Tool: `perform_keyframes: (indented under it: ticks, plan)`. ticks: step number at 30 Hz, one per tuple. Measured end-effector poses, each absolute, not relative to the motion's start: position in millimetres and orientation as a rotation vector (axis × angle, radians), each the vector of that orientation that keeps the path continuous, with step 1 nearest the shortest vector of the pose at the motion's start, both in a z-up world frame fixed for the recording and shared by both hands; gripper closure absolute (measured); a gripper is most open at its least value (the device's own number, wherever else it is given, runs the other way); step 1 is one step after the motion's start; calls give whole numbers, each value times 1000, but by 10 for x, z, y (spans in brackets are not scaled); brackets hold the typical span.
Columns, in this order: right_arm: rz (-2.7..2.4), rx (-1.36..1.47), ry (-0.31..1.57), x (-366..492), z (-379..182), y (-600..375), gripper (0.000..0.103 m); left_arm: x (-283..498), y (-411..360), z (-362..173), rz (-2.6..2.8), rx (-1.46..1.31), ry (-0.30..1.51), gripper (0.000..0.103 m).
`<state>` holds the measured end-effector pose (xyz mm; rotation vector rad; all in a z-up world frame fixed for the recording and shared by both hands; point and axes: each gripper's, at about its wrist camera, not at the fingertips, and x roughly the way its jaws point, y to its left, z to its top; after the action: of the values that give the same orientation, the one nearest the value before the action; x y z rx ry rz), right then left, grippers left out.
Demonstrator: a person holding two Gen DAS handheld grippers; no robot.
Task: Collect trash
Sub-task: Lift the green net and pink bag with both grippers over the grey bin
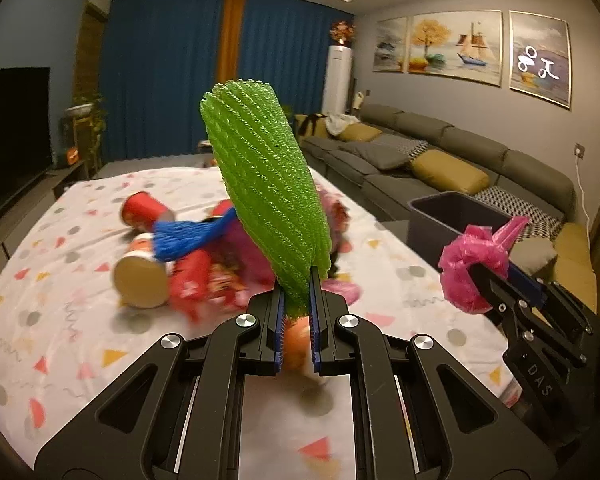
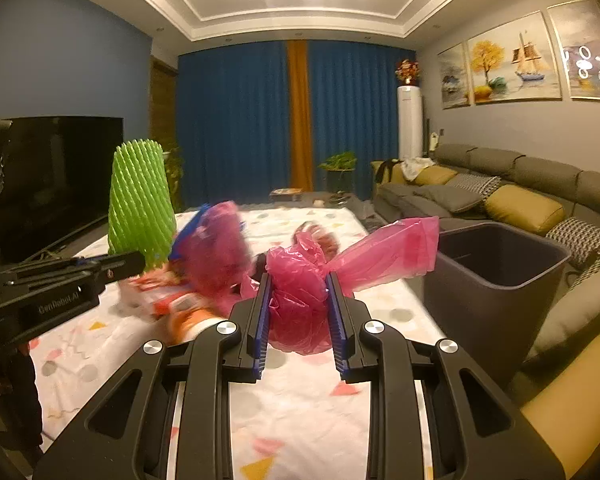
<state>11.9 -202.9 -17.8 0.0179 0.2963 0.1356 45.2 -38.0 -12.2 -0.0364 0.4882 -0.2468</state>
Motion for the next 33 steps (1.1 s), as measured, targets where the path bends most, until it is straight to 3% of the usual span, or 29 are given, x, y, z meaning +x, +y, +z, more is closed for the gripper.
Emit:
perform_keyframes:
  ticks: [17, 33]
  plan:
    - [-115, 39, 207, 611, 138, -3146, 76, 1109, -1838, 85, -450, 28, 440, 94]
    - [-218, 138, 226, 1170, 108, -4003, 75, 1874, -2837, -116, -592, 77, 463, 93]
